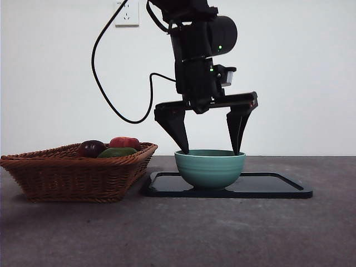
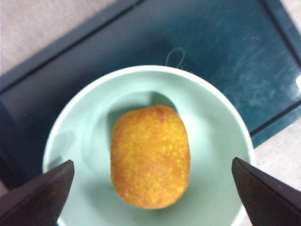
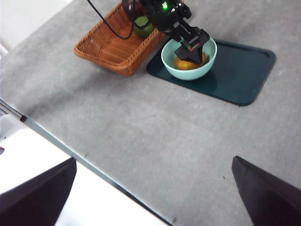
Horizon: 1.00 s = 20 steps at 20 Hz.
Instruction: Pick up the wifruite, put it on the bowl, pick up the plate, put it on desk
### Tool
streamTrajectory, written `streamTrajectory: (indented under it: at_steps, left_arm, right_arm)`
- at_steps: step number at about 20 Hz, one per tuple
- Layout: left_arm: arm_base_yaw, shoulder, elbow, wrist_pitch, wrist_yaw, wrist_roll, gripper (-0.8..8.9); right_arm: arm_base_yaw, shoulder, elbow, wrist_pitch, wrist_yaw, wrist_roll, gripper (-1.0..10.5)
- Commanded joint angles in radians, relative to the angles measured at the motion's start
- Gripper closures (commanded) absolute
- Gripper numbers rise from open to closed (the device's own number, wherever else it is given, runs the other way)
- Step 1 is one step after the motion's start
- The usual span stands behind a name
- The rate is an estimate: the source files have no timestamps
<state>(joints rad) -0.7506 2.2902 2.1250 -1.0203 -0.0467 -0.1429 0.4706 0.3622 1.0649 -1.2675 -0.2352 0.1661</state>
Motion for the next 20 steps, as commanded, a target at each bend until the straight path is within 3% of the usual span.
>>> streamTrajectory:
  at_steps: [1,6,9,16,20]
  left_arm:
    - [-0.006,0.050,0.032,0.008,0.002,0.013,2.67]
    - [-0.006,0.071,0.032,0.029,0.002,0.026,2.95]
    - [-0.006,0.076,0.032,0.049,0.001,0.027,3.59]
    - [-0.006,0.101,0.032,0.051,0.001,0.045,3.68]
    - [-0.005,0.102,0.032,0.050,0.001,0.051,4.49]
  right_arm:
    - [0.005,0.001,0.007,-0.001,-0.001,0.018,3.4]
    - [0.005,0.001,0.007,-0.013,0.000,0.018,3.4]
    - [0.005,0.001,0.007,-0.013,0.004,0.018,3.4]
    - [0.005,0.001,0.007,-0.012,0.008,0.018,3.4]
    - [0.005,0.001,0.007,-0.012,0.008,0.018,3.4]
